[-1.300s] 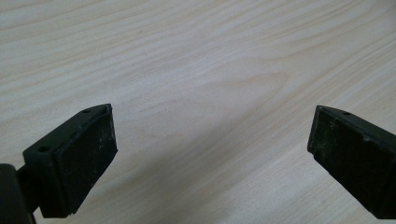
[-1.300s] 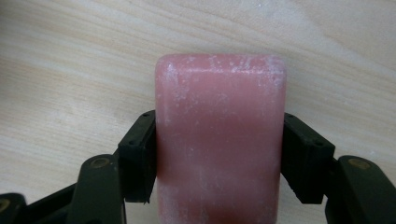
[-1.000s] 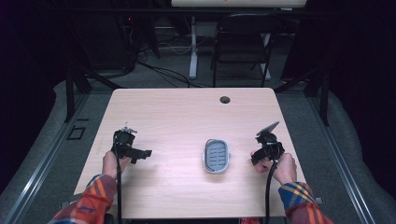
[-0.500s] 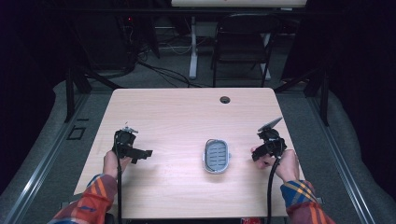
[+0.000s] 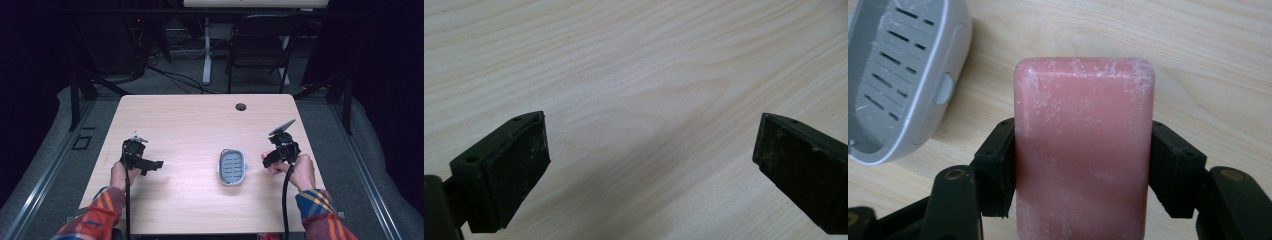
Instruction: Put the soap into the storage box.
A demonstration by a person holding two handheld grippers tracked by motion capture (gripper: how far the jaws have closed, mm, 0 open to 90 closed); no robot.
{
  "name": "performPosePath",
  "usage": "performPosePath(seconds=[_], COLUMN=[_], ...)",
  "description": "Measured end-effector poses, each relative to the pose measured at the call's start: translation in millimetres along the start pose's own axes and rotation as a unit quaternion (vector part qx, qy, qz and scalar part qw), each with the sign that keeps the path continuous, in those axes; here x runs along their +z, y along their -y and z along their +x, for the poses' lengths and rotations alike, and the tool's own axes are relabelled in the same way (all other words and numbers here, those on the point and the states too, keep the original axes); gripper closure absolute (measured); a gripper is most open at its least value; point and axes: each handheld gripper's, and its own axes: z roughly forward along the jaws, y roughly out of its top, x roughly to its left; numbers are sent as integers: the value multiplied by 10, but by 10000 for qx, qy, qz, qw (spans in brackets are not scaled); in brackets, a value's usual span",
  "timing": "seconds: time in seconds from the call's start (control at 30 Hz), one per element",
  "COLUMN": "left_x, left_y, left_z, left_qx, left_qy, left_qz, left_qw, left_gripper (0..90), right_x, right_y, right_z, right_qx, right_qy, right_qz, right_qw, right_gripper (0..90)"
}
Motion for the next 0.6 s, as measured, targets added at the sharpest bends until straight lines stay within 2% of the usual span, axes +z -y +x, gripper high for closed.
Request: performPosePath(seconds=[0.17,0.43,0.57,0.6], left_x=[-8,-13,-12,-13], left_y=[4,11,17,17], left_z=[6,4,11,8], left_qx=[-12,13,17,5], left_qy=[-10,-32,-43,-42], left_qz=[-3,-23,13,2], left_qw=[10000,10000,10000,10000], left_gripper=[17,17,18,18], right_x=[-37,-94,-107,-98], right_y=[-43,-74,-93,-89], right_z=[72,143,168,184], right_qx=[-184,-235,-334,-283], right_qy=[4,-20,-48,-59], right_qz=[128,77,144,83], right_qw=[9997,9997,9993,9995], right_gripper=[368,368,368,368])
